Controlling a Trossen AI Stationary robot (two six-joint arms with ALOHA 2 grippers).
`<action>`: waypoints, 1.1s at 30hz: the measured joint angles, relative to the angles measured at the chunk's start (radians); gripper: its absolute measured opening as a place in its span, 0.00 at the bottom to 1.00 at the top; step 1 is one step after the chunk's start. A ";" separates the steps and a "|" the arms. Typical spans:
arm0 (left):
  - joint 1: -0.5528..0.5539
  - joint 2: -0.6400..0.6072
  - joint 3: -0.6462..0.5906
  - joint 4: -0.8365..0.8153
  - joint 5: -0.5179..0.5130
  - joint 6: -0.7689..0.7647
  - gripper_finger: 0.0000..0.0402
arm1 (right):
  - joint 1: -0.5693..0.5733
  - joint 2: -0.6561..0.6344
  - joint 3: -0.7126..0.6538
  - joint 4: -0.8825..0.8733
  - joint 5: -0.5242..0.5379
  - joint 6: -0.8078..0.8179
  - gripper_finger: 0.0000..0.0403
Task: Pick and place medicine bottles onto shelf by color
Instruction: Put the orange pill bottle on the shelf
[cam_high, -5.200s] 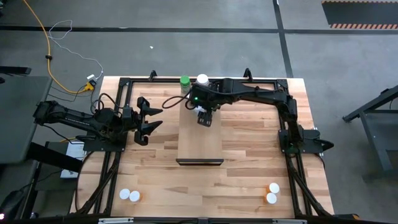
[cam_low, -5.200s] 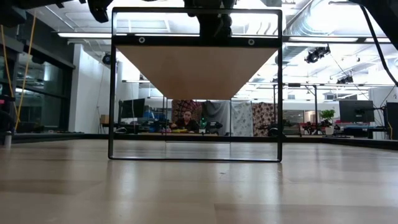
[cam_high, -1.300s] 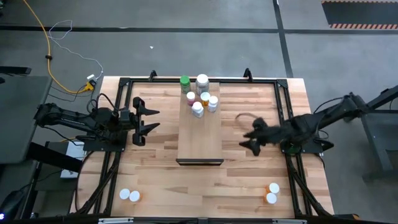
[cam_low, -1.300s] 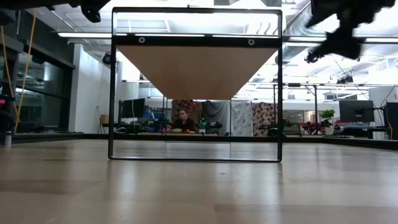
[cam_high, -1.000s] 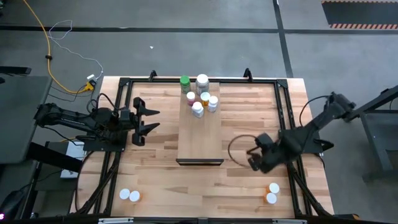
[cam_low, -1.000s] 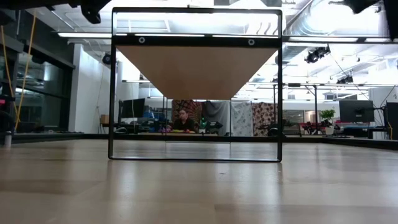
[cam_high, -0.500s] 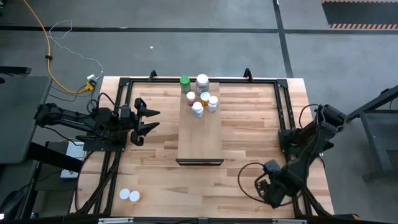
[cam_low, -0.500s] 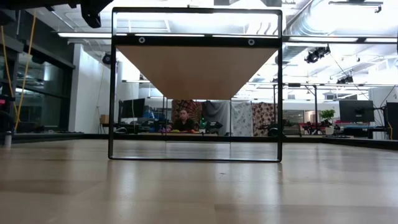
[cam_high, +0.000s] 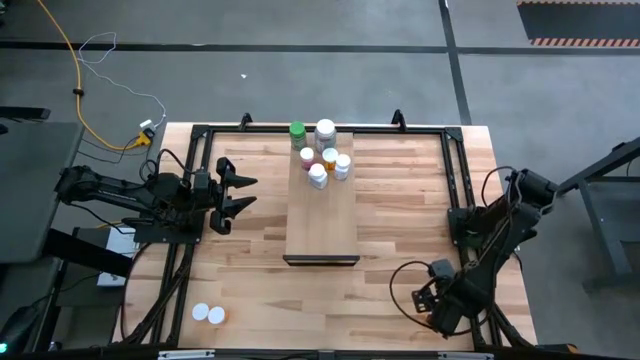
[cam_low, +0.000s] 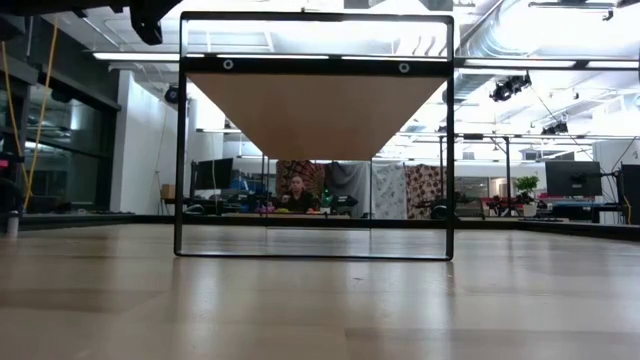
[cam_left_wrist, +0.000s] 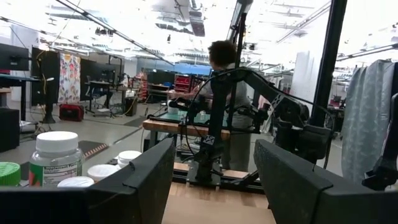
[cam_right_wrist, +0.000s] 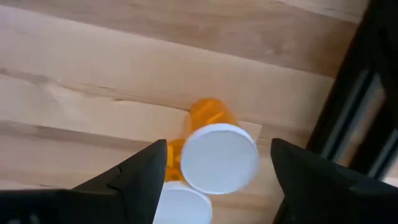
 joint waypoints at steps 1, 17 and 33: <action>0.000 0.000 0.000 0.000 0.000 0.000 0.53 | 0.001 0.000 -0.009 0.013 -0.002 0.000 0.69; 0.000 0.000 0.000 -0.001 0.000 0.000 0.53 | 0.000 0.000 -0.031 0.067 -0.036 0.002 0.69; 0.000 0.000 0.000 -0.003 0.000 0.000 0.53 | -0.019 0.000 -0.031 0.062 -0.065 -0.019 0.69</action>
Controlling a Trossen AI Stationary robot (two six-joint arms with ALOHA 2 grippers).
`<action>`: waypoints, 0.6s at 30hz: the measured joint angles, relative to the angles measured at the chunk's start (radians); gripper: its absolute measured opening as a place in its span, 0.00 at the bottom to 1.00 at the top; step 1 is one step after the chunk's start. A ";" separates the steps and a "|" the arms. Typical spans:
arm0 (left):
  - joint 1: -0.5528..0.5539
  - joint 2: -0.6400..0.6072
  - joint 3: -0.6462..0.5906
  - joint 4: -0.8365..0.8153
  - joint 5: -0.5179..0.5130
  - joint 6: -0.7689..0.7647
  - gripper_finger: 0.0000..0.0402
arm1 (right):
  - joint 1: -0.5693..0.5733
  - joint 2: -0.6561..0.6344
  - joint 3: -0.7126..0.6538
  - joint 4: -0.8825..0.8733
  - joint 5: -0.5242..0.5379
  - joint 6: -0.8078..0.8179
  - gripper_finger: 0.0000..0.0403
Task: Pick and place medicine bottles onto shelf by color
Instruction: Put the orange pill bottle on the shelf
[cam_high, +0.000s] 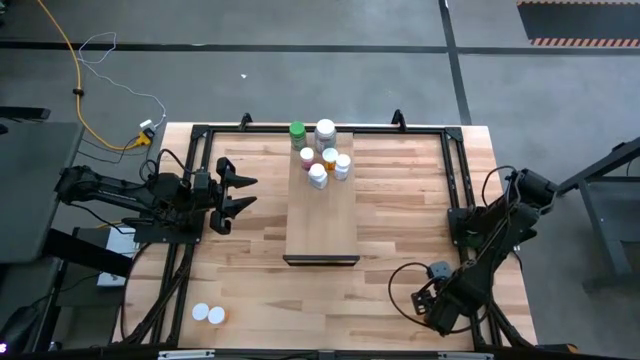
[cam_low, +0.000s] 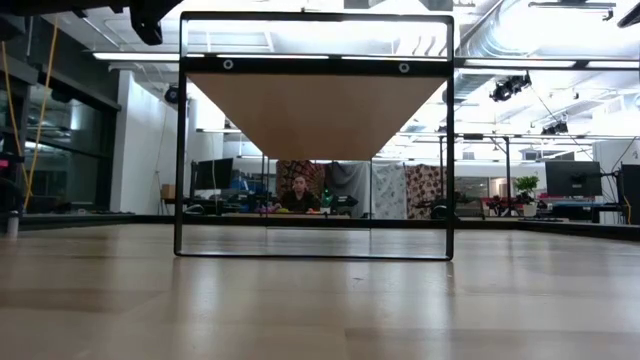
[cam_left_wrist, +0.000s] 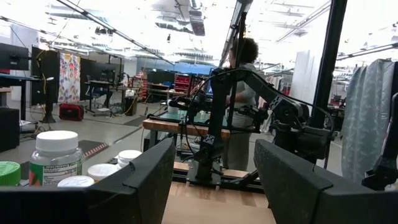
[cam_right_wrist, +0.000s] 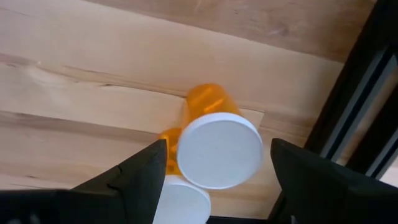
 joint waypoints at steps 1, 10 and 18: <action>0.000 0.000 0.000 0.000 0.000 0.000 0.53 | 0.000 0.000 0.000 -0.001 -0.006 0.000 0.69; 0.000 0.000 0.000 0.000 0.000 0.000 0.53 | 0.000 0.000 0.000 -0.028 -0.017 0.000 0.69; 0.000 0.000 0.000 0.000 0.000 0.000 0.53 | 0.000 0.035 0.000 -0.009 -0.057 -0.022 0.69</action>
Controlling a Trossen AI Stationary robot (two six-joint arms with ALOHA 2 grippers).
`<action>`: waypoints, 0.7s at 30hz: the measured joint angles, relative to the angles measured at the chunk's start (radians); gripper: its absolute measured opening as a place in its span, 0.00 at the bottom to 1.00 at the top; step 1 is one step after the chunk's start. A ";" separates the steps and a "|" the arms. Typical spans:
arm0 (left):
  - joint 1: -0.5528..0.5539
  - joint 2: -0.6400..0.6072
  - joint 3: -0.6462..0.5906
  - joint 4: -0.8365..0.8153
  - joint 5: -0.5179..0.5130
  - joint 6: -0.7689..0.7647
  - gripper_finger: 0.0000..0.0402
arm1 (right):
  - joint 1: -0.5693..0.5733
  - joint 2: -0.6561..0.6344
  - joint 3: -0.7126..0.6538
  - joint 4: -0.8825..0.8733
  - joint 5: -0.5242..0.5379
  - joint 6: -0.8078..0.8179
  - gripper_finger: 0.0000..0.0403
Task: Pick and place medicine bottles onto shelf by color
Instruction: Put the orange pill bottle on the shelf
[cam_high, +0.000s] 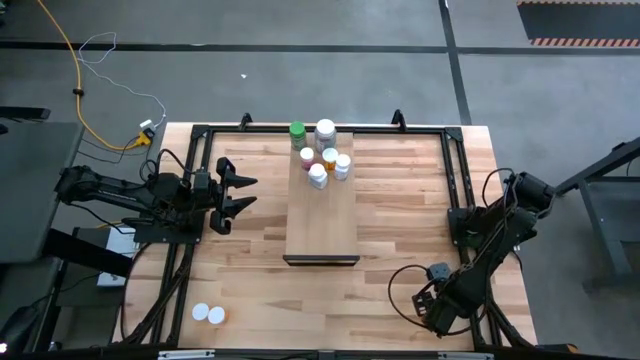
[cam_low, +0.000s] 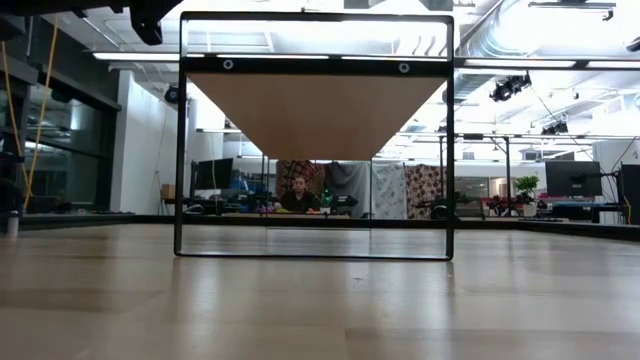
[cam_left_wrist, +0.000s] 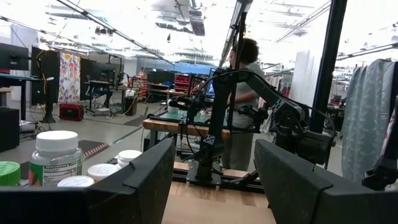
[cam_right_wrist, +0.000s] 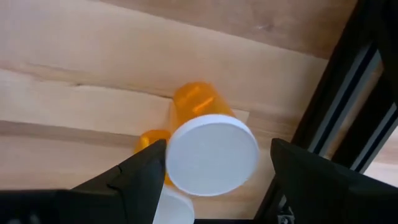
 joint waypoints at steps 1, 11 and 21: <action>0.000 0.000 0.000 0.000 0.000 0.000 0.53 | 0.000 0.001 0.000 0.004 0.001 -0.003 0.69; 0.000 0.000 0.000 0.000 0.000 0.000 0.53 | 0.000 0.002 0.000 0.006 0.034 0.004 0.65; 0.000 0.000 0.000 0.000 0.000 0.000 0.53 | 0.000 0.002 0.001 -0.006 0.030 -0.013 0.46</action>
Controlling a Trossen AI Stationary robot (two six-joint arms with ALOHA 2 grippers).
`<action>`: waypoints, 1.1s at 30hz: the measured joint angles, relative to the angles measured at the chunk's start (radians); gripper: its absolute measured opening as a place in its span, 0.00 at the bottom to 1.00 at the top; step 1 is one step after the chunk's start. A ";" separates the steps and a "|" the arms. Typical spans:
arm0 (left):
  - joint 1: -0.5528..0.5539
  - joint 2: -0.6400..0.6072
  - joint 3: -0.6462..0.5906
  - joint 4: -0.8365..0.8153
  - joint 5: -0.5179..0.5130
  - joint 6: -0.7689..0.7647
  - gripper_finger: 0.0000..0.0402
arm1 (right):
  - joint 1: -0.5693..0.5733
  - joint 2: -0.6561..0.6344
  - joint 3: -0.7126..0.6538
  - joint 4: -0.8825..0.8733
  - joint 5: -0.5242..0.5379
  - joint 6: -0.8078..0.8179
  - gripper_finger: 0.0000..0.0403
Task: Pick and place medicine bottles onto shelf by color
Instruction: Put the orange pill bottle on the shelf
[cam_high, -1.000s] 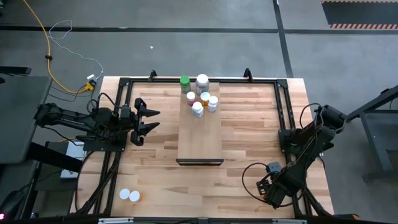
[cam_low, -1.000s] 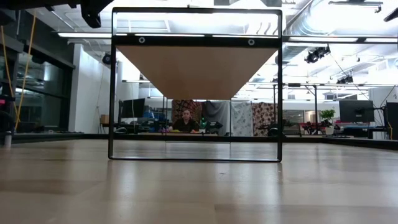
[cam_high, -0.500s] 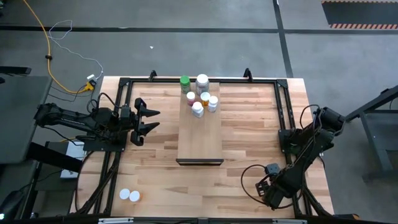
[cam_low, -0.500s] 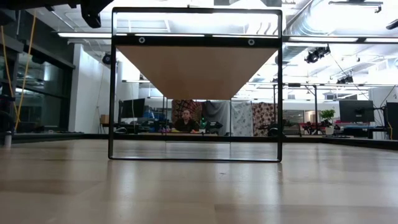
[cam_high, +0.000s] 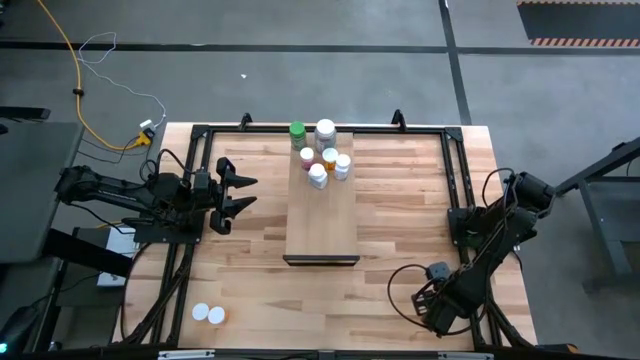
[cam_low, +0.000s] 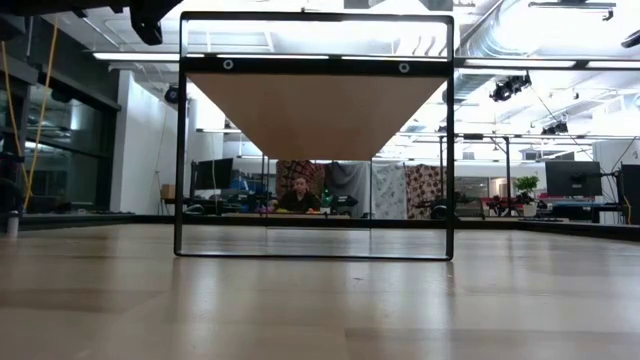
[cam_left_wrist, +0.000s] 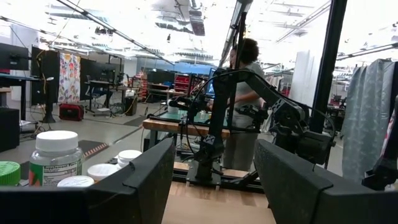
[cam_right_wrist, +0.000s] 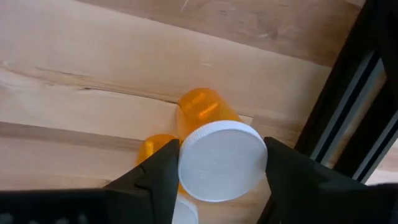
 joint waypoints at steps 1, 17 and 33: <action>0.000 0.000 0.000 0.000 0.000 0.000 0.53 | 0.000 0.000 0.000 0.000 -0.001 -0.008 0.46; 0.000 0.000 0.000 0.000 0.000 0.000 0.53 | 0.000 -0.176 0.000 -0.093 0.123 -0.091 0.47; 0.000 0.000 0.000 0.000 0.000 0.000 0.53 | -0.210 -0.459 0.000 0.206 0.680 -0.827 0.50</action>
